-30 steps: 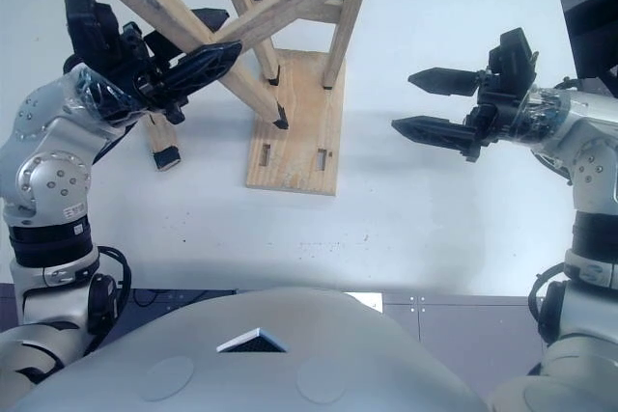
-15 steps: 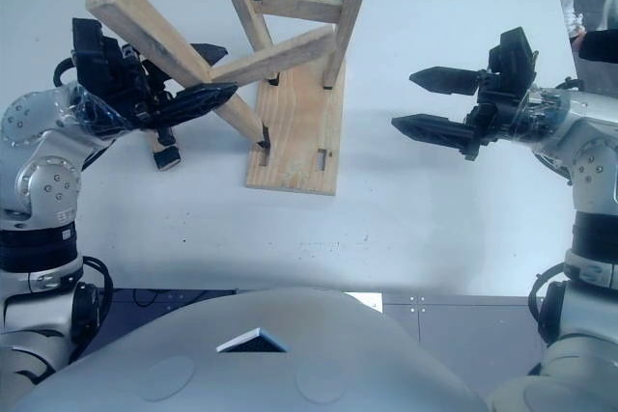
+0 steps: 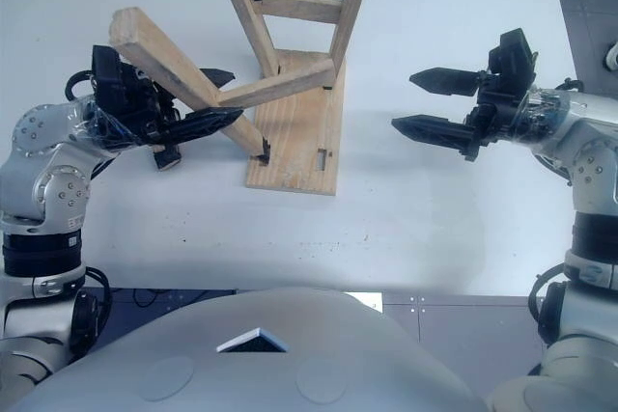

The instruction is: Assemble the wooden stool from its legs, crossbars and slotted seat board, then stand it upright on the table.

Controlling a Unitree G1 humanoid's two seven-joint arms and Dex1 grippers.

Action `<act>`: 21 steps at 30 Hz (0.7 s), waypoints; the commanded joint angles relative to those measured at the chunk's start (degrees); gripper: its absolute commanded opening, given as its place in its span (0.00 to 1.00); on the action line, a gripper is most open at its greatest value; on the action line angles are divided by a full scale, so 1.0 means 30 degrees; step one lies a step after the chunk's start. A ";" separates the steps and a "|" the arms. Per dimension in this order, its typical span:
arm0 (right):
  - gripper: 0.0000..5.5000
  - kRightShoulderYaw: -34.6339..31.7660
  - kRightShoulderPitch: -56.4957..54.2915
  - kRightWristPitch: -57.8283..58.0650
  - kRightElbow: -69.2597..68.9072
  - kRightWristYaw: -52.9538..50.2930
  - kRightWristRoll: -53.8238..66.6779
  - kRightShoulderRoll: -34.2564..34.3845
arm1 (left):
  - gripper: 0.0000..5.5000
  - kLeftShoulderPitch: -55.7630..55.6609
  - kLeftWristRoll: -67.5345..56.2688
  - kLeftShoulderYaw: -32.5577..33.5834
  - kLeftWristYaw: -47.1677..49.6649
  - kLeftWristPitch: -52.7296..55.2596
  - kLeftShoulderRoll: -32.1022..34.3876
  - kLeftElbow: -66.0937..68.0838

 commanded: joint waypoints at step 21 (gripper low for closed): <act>0.98 0.0138 -0.0106 -0.1146 0.0662 -0.0559 -0.0758 0.1139 | 0.37 -0.0884 0.3812 -0.3584 -0.2821 -0.2101 0.3479 0.2914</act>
